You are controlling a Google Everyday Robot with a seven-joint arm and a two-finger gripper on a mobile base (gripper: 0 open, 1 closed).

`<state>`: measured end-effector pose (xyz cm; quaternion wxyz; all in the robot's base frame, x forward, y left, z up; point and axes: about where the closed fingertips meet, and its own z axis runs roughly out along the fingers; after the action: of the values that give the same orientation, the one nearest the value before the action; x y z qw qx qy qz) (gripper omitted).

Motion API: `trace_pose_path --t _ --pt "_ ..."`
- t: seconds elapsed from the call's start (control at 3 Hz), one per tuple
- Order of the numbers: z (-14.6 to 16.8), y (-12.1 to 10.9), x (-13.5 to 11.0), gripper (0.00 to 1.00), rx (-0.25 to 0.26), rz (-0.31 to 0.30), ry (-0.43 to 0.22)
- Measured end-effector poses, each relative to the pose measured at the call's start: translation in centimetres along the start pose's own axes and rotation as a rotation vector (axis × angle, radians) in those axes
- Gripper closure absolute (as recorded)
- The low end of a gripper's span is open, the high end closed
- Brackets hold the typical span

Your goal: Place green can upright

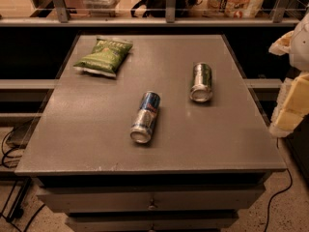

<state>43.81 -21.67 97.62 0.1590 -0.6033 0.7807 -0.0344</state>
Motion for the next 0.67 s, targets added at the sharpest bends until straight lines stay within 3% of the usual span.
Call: trace_pose_path --t 0.33,0.67 --pt "0.0 -0.1 -0.1 0.00 0.002 0.009 -0.003" --pt "0.5 -1.1 -0.6 0.00 0.021 0.105 -0.036"
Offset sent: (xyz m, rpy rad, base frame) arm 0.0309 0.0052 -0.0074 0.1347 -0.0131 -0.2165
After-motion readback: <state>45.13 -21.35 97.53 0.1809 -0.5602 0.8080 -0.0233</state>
